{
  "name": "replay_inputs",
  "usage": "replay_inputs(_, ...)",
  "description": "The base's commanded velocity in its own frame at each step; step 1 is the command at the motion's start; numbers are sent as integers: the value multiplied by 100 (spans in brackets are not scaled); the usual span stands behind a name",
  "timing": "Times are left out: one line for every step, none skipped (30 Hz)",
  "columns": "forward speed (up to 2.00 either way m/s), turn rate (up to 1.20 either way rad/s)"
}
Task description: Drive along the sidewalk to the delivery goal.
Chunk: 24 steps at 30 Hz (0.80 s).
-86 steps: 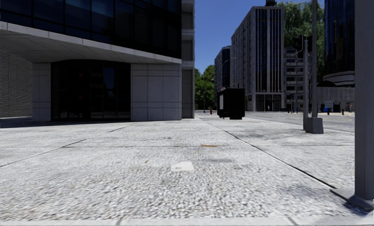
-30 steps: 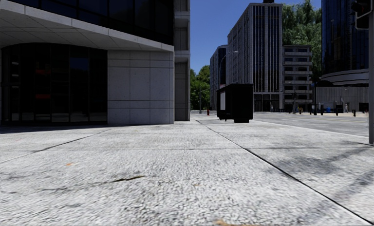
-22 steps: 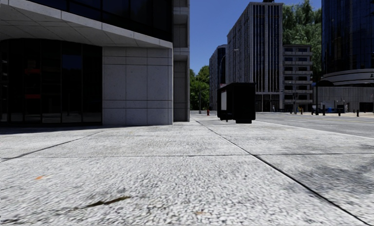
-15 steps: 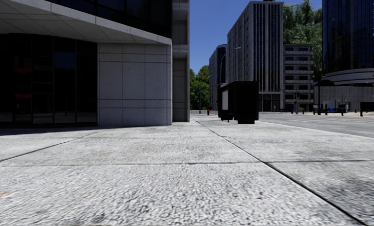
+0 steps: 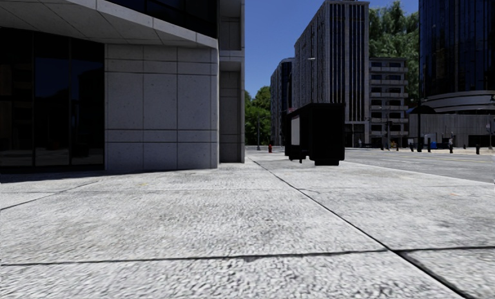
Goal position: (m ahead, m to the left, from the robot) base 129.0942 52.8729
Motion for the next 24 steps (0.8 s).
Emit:
replay_inputs(200, -35)
replay_inputs(200, -35)
replay_inputs(200, -35)
replay_inputs(200, -35)
replay_inputs(200, -35)
replay_inputs(200, -35)
replay_inputs(200, -35)
replay_inputs(200, -35)
replay_inputs(200, -35)
replay_inputs(200, -35)
replay_inputs(200, -31)
replay_inputs(200, -9)
replay_inputs(200, -9)
replay_inputs(200, 0)
replay_inputs(200, 0)
replay_inputs(200, 0)
replay_inputs(200, 0)
replay_inputs(200, 0)
replay_inputs(200, 0)
replay_inputs(200, 0)
replay_inputs(200, 0)
replay_inputs(200, 0)
replay_inputs(200, 0)
replay_inputs(200, 0)
